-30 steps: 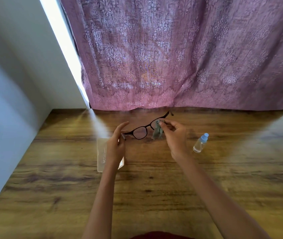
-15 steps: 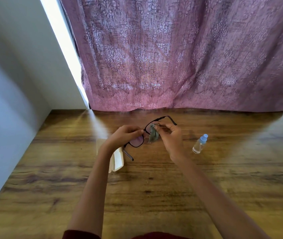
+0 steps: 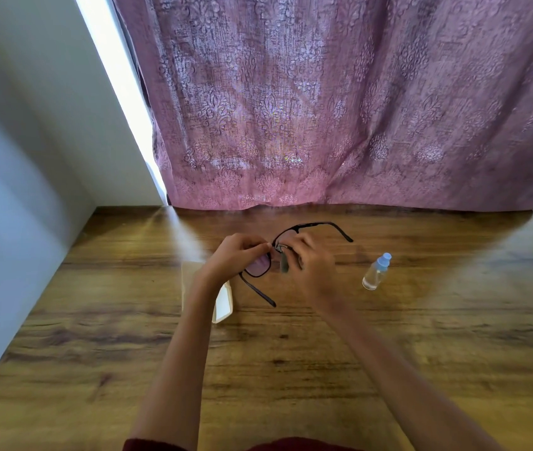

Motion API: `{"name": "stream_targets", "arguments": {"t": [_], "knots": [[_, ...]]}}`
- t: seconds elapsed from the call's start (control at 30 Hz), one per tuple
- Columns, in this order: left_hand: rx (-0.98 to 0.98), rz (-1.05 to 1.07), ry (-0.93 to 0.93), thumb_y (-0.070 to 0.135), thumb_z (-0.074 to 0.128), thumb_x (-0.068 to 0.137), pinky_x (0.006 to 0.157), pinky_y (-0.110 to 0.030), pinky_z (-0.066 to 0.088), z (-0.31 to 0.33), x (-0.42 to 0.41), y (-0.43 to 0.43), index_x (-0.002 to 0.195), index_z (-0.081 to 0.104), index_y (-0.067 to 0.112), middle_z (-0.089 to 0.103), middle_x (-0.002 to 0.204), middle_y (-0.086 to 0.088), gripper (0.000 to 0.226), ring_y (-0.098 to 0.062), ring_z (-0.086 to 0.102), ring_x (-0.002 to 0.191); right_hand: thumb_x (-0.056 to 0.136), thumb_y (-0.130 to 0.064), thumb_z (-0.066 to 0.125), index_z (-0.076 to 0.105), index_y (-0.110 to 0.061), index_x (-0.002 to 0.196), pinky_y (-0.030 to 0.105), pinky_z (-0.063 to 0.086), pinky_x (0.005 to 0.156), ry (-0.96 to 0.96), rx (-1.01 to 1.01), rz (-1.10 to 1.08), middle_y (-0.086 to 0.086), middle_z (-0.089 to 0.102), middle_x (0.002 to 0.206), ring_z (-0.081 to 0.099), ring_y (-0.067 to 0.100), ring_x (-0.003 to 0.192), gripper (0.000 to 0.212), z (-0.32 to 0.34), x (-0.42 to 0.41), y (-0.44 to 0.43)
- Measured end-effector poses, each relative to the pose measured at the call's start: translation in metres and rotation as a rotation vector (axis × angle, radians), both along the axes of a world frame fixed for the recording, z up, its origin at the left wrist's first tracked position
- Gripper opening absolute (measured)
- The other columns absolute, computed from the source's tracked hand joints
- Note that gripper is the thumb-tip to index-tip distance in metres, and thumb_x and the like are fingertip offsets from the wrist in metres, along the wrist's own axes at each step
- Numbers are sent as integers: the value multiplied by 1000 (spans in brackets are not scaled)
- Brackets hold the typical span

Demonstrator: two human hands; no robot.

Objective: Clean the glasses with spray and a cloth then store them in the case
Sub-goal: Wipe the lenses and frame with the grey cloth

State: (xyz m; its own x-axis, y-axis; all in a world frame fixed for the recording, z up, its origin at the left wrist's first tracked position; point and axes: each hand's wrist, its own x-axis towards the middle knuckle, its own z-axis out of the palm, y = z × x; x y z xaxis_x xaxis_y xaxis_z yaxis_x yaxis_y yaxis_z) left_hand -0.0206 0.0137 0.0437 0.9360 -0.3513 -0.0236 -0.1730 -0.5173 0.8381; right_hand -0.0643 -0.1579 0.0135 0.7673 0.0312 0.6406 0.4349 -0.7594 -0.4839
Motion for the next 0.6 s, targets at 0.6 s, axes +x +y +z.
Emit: {"name": "stream_targets", "arguments": {"t": [0.6], "knots": [[129,41,-21,25,58,92,74,-26,50,-5,-5,-4,91,75,17,72,81,2,19,-10,64,79,88,-11,66,71,-7,100,26,51,58,36,-78,-33,3,64,93,62,15,78,13,2,-4,4]]}}
